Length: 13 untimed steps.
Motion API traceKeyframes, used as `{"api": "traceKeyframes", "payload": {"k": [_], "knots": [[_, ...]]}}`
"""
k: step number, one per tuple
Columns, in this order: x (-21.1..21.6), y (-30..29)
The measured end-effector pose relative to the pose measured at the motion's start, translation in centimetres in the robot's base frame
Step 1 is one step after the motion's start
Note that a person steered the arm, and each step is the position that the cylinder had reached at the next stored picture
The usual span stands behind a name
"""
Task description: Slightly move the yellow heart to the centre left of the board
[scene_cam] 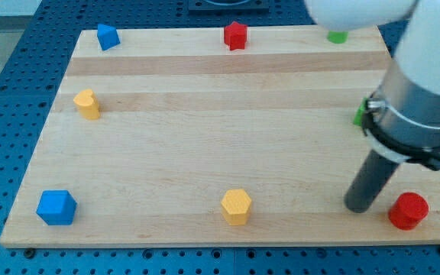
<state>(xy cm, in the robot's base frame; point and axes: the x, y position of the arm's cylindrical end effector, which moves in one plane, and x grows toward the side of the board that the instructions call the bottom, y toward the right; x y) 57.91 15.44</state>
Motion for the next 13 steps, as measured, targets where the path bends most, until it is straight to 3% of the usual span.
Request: {"api": "traceKeyframes", "payload": {"k": [1, 3, 6, 7, 10, 12, 13], "knots": [[3.7, -0.9], [3.5, -0.9], [-5.1, -1.0], [-7.5, -4.5], [-19.8, -24.2], [-21.6, -34.1], [-21.1, -36.4]]}}
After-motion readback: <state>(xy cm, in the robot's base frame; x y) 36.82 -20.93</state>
